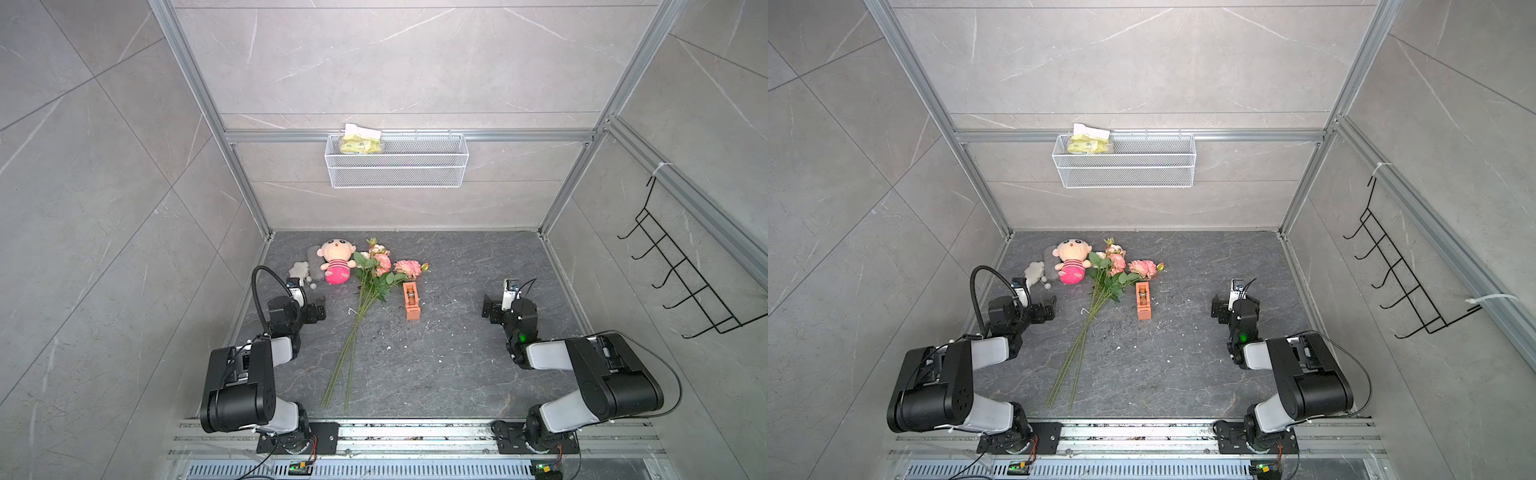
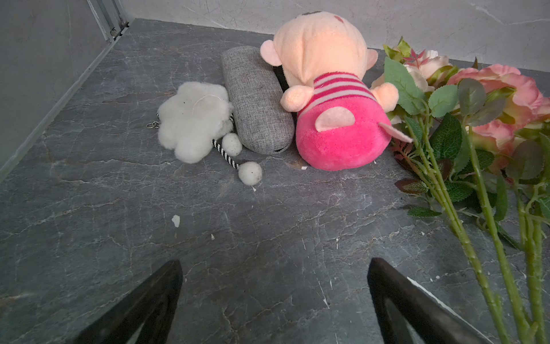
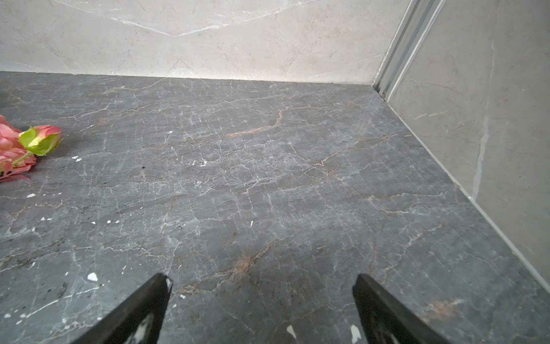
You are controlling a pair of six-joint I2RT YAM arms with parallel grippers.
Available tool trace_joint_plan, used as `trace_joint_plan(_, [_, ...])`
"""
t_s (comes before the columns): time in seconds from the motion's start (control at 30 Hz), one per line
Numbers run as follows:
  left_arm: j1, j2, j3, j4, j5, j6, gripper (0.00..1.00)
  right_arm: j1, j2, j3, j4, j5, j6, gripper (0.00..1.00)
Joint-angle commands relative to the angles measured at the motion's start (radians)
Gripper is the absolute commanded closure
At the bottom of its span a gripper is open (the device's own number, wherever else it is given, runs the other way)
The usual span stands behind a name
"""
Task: Wrap bouquets with tape
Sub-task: Pick up the unwrapped bouquet from the center of the board.
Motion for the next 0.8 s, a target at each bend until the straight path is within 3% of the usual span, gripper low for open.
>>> trace_joint_plan(0.0, [-0.002,0.006,0.033,0.019,0.003,-0.002,0.0,-0.002,-0.007,0.017,0.006,-0.006,0.01,0.0])
trace_joint_plan(0.17, [-0.003,-0.009,0.052,-0.017,-0.001,-0.008,0.0,0.0,-0.012,0.012,0.01,-0.005,0.011,0.0])
trace_joint_plan(0.27, [-0.004,-0.105,0.221,-0.379,-0.022,-0.077,0.0,0.016,-0.105,0.055,-0.122,0.11,0.021,0.01])
trace_joint_plan(0.37, [-0.003,-0.203,0.34,-0.588,-0.088,-0.233,0.0,0.042,-0.274,0.192,-0.473,0.16,0.082,0.01])
trace_joint_plan(0.47, [-0.002,-0.307,0.42,-0.755,-0.116,-0.363,0.0,0.038,-0.338,0.375,-0.867,0.184,0.415,0.0])
trace_joint_plan(0.5, [-0.002,-0.336,0.439,-0.795,-0.124,-0.398,0.0,0.03,-0.318,0.438,-0.993,0.141,0.52,0.0])
trace_joint_plan(0.6, [0.0,-0.401,0.442,-0.83,-0.095,-0.439,0.0,0.015,-0.243,0.544,-1.14,-0.209,0.522,0.0])
trace_joint_plan(0.63, [-0.001,-0.418,0.428,-0.806,-0.07,-0.444,0.0,0.057,-0.242,0.527,-1.128,-0.243,0.576,0.01])
trace_joint_plan(0.7, [-0.001,-0.432,0.402,-0.756,-0.043,-0.442,0.0,0.277,-0.263,0.514,-1.165,-0.032,0.672,0.01])
trace_joint_plan(0.77, [-0.001,-0.418,0.404,-0.747,-0.093,-0.457,0.0,0.506,-0.245,0.539,-1.195,0.122,0.726,0.0])
